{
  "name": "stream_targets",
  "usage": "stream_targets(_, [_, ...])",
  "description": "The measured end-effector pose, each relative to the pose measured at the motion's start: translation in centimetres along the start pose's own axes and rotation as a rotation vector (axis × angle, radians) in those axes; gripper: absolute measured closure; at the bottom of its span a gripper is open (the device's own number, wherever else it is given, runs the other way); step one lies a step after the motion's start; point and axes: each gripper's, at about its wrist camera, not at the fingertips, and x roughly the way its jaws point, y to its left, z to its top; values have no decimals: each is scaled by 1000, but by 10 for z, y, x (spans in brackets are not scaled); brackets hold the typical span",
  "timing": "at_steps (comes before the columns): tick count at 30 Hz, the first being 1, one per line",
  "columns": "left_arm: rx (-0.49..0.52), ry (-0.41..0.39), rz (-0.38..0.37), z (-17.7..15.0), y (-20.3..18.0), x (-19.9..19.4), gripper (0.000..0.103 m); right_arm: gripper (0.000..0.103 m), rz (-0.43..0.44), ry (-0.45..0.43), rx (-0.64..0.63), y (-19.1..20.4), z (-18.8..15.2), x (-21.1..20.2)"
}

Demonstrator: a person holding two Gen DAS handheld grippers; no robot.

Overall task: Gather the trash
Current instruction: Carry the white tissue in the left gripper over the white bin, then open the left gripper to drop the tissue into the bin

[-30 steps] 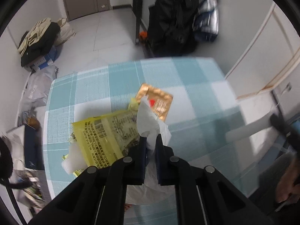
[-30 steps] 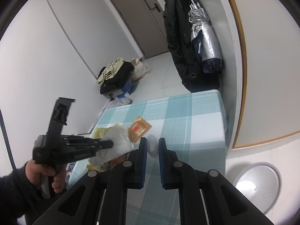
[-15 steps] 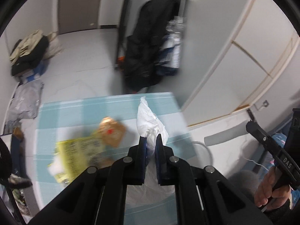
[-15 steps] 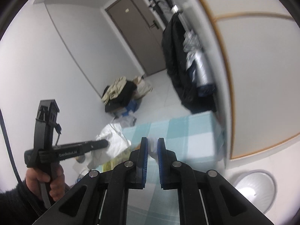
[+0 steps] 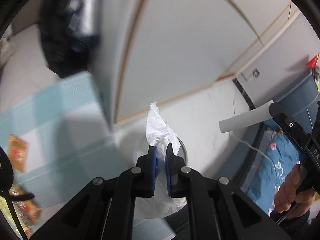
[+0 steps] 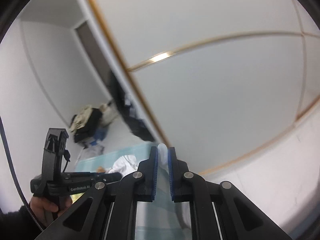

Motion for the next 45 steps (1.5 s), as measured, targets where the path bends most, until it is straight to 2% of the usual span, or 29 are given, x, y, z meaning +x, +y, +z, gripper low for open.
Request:
stream_targets(5, [1,115,-23,7,-4,59,98,94,-27,92,130,-53,-26,34])
stream_targets(10, [-42,216,-8,10,3,105,98,94,-43,206,242,-103,-58,82])
stream_targets(15, [-72,277,-1,13,1,133,98,94,-10,357,352,-140,-97,134])
stream_targets(20, [-66,328,15,15,-11,148,98,90,-38,426,389,-157,-121,160])
stream_targets(22, [-58,345,21,14,-16,154,98,85,-30,452,420,-164,-129,167])
stream_targets(23, [-56,355,19,12,-19,158,98,79,-23,459,431,-173,-133,164])
stream_targets(24, [-53,365,19,12,-21,162,98,66,-11,471,447,-176,-137,166])
stream_targets(26, [-45,388,26,11,-24,168,98,48,-3,476,468,-175,-141,167])
stream_targets(34, [-51,460,51,10,-28,186,98,47,-31,435,497,-181,-141,148])
stream_targets(38, [-49,489,65,7,-31,194,98,33,-107,409,501,-181,-139,137])
stream_targets(45, [-31,542,89,2,-36,205,97,33,-107,378,528,-189,-136,122])
